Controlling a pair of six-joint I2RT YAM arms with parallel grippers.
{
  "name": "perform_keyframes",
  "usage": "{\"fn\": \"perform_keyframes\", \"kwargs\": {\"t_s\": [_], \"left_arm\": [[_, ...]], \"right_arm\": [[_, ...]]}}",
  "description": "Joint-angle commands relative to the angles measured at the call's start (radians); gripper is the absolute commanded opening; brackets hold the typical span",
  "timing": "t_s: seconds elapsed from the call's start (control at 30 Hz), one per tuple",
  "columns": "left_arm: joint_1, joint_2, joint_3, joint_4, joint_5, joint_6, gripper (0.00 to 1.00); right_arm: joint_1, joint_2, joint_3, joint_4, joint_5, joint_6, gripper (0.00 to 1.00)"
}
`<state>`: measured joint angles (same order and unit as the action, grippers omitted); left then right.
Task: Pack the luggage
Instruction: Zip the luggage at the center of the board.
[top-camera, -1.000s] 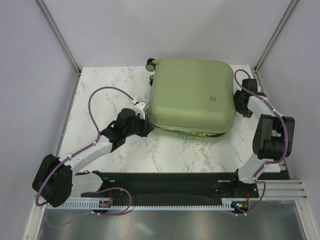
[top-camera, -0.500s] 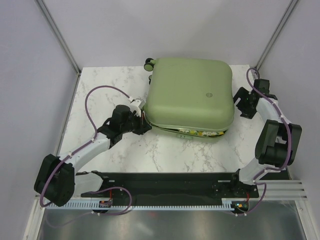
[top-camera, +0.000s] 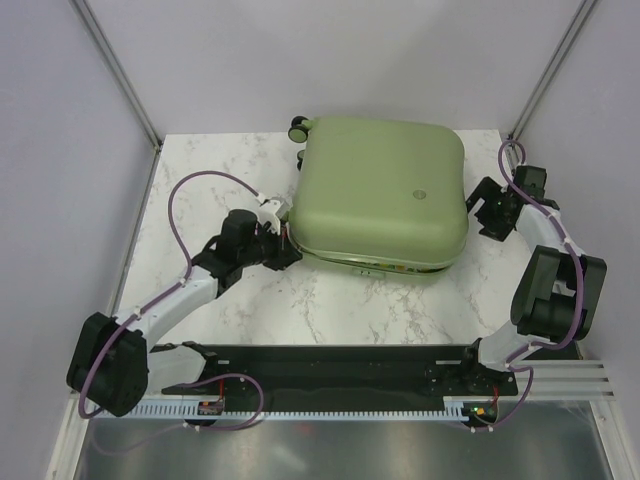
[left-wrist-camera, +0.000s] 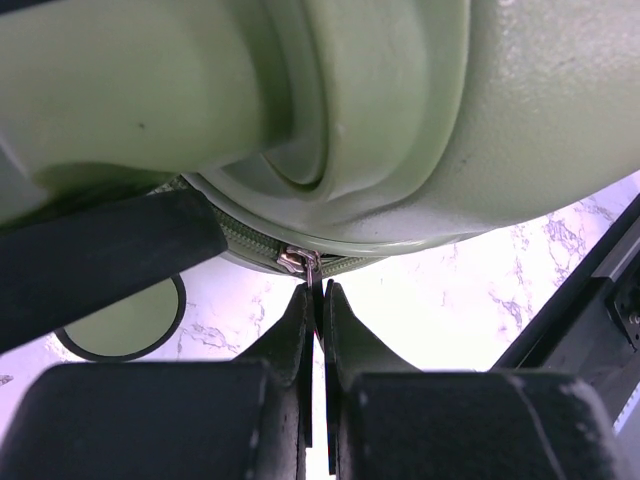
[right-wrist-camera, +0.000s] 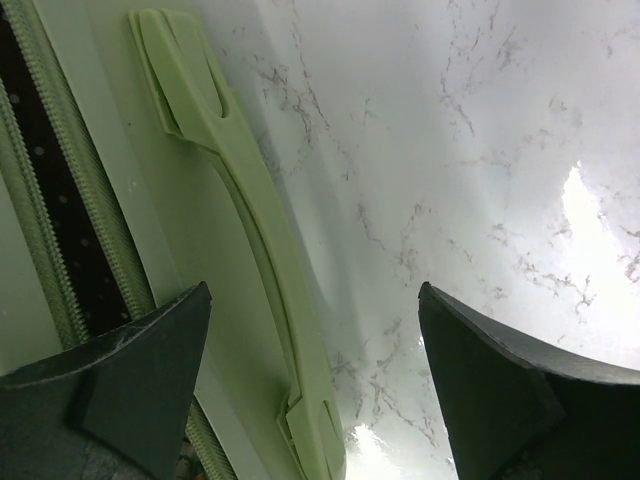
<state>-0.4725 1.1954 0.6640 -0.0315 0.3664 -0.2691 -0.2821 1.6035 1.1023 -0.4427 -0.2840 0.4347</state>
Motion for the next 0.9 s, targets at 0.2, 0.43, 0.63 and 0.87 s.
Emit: {"fn": "perform_keyframes", "kwargs": {"t_s": [0.2,0.43,0.63,0.87], "left_arm": [[-0.041,-0.195,0.019,0.078,0.206,0.051,0.02],[-0.040,-0.204,0.022,0.068,0.243,0.019,0.02],[-0.038,-0.076,0.011,0.131,0.188,0.019,0.02],[0.049,0.117,0.106,0.197,0.112,0.056,0.02]], "right_arm": [[0.043,-0.047,-0.007,-0.013,-0.173,-0.001,0.92],[0.043,-0.048,-0.004,-0.014,-0.164,0.009,0.91],[0.044,-0.062,-0.033,-0.022,-0.155,-0.002,0.91],[0.052,-0.089,-0.085,-0.024,-0.159,-0.004,0.91]]}}
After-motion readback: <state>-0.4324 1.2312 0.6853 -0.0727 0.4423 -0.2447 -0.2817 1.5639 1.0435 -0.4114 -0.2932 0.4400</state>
